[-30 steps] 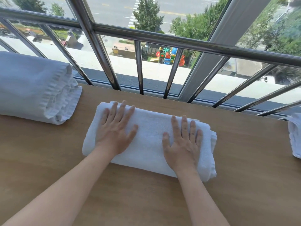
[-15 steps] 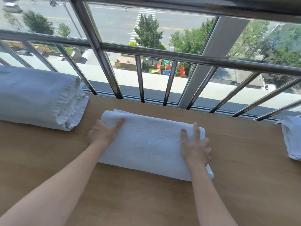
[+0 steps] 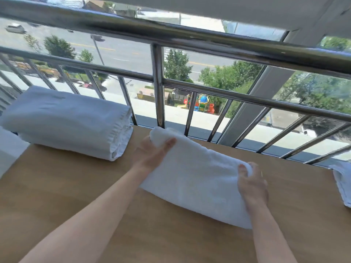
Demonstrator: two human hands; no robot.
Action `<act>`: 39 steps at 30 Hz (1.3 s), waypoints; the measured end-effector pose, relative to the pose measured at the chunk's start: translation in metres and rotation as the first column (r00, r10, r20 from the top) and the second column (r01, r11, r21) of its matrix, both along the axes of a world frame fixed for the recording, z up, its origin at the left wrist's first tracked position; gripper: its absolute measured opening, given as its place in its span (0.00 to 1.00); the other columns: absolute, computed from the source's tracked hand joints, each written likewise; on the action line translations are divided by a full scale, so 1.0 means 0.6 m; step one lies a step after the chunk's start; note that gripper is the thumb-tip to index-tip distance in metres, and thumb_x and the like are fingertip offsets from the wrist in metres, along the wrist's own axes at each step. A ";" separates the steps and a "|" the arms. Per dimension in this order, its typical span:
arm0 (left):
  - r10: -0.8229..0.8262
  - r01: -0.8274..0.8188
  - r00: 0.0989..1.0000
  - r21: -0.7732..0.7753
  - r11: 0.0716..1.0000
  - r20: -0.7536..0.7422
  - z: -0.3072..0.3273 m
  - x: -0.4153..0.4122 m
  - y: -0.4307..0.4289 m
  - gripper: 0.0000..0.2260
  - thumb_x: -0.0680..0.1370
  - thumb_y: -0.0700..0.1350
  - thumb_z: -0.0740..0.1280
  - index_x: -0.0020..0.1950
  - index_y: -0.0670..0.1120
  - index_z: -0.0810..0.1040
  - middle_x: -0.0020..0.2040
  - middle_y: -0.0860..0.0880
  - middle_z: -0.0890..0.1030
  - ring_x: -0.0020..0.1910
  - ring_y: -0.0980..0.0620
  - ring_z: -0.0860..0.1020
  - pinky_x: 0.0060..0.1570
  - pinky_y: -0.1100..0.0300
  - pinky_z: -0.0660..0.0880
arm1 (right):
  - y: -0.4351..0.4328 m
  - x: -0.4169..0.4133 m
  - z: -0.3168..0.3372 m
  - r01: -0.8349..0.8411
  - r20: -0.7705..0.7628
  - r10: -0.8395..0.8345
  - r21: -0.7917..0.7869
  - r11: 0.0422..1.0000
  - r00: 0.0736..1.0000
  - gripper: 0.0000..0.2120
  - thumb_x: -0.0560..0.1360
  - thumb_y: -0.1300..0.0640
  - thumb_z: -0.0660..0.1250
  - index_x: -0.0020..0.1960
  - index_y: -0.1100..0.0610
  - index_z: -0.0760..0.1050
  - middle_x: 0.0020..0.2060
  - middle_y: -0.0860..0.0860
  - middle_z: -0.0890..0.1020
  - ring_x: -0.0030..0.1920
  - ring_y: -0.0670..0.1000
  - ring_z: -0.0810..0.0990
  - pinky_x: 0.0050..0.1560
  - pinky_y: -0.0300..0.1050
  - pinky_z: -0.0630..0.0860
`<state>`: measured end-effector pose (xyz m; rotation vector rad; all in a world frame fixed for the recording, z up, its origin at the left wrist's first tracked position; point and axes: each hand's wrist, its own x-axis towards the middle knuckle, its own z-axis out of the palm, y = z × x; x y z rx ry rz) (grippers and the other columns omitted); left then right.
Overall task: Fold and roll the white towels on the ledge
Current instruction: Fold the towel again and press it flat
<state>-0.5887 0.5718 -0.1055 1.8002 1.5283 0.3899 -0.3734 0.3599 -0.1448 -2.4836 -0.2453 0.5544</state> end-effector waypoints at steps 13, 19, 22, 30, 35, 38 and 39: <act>0.067 -0.080 0.993 0.125 0.989 0.102 0.198 -0.348 0.338 0.42 0.60 0.82 0.62 0.55 0.48 0.79 0.50 0.49 0.82 0.50 0.46 0.80 0.46 0.51 0.75 | 0.325 -0.285 0.213 -0.188 0.199 0.155 0.160 0.969 0.968 0.20 0.80 0.36 0.56 0.68 0.42 0.68 0.65 0.55 0.76 0.67 0.59 0.71 0.63 0.51 0.66; 0.175 -0.181 0.983 0.157 0.971 0.056 0.245 -0.477 0.532 0.47 0.56 0.84 0.62 0.55 0.46 0.80 0.54 0.46 0.81 0.52 0.43 0.80 0.43 0.54 0.74 | 0.527 -0.389 0.261 -0.294 0.188 0.258 0.196 0.936 0.948 0.22 0.79 0.36 0.58 0.69 0.44 0.69 0.66 0.57 0.76 0.66 0.59 0.73 0.65 0.51 0.68; 0.171 -0.171 0.985 0.128 0.977 0.010 0.232 -0.501 0.606 0.49 0.56 0.84 0.62 0.60 0.47 0.79 0.57 0.46 0.81 0.50 0.44 0.79 0.42 0.55 0.74 | 0.600 -0.410 0.262 -0.322 0.210 0.288 0.150 0.935 0.934 0.23 0.80 0.36 0.57 0.71 0.45 0.67 0.67 0.58 0.75 0.68 0.60 0.71 0.66 0.53 0.67; -0.055 0.061 0.966 0.016 0.998 -0.254 0.079 -0.488 0.663 0.44 0.69 0.78 0.61 0.69 0.43 0.75 0.67 0.39 0.78 0.63 0.38 0.77 0.54 0.51 0.71 | 0.634 -0.443 0.138 -0.278 0.099 0.282 -0.060 0.959 0.954 0.26 0.81 0.38 0.46 0.75 0.46 0.60 0.73 0.54 0.67 0.72 0.60 0.63 0.68 0.58 0.63; -0.050 0.068 0.960 0.055 0.996 -0.276 0.060 -0.491 0.683 0.52 0.62 0.84 0.56 0.68 0.44 0.74 0.64 0.39 0.79 0.62 0.38 0.78 0.49 0.49 0.69 | 0.646 -0.424 0.134 -0.291 0.077 0.298 -0.091 0.952 0.951 0.25 0.81 0.37 0.45 0.75 0.44 0.59 0.73 0.52 0.67 0.73 0.59 0.62 0.67 0.57 0.63; -0.019 0.046 0.961 0.093 0.995 -0.277 0.052 -0.496 0.681 0.56 0.59 0.85 0.55 0.69 0.42 0.71 0.64 0.39 0.79 0.61 0.36 0.77 0.49 0.47 0.70 | 0.648 -0.426 0.133 -0.274 0.070 0.280 -0.089 0.958 0.957 0.26 0.80 0.36 0.46 0.76 0.43 0.59 0.73 0.55 0.68 0.73 0.58 0.62 0.67 0.57 0.63; -0.006 0.031 0.966 0.091 0.995 -0.260 0.051 -0.497 0.679 0.57 0.58 0.86 0.55 0.70 0.42 0.69 0.64 0.38 0.78 0.61 0.36 0.77 0.51 0.46 0.72 | 0.648 -0.426 0.134 -0.275 0.069 0.281 -0.084 0.958 0.957 0.27 0.80 0.36 0.47 0.76 0.43 0.58 0.74 0.56 0.67 0.74 0.58 0.62 0.68 0.57 0.63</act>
